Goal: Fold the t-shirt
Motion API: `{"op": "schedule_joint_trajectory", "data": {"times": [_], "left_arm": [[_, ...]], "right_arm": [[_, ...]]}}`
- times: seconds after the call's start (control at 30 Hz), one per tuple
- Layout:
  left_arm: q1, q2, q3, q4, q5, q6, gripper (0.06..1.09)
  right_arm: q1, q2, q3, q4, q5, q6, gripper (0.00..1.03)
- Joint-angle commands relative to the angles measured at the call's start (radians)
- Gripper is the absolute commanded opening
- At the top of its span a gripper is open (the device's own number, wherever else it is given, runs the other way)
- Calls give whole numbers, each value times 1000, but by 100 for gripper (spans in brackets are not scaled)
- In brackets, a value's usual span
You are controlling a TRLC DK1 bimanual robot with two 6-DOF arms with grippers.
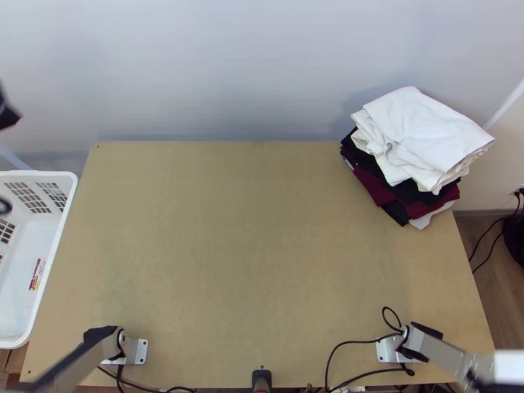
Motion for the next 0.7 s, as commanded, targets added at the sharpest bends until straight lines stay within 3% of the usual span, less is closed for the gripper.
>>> {"op": "schedule_joint_trajectory", "data": {"times": [0.0, 0.1, 0.13, 0.33, 0.5, 0.6, 0.67], "left_arm": [[22, -216, -231, 168, -30, 56, 104], [65, -384, -432, 282, -33, 62, 104], [78, -441, -507, 323, -35, 73, 104], [165, -763, -963, 547, -36, 122, 104], [168, -960, -1264, 501, -35, 123, 104], [161, -1036, -1391, 424, -21, 117, 104], [159, -1036, -1449, 420, -21, 102, 104]], "right_arm": [[-18, -208, -228, 114, -39, 31, 99], [-21, -452, -589, 396, -39, 0, 99], [-20, -526, -685, 432, -40, -3, 99], [-18, -856, -1083, 415, -45, -89, 99], [-12, -1110, -1383, 402, -51, -190, 99], [-1, -1205, -1532, 410, -115, -202, 99], [5, -1204, -1569, 352, -112, -187, 99]]}}
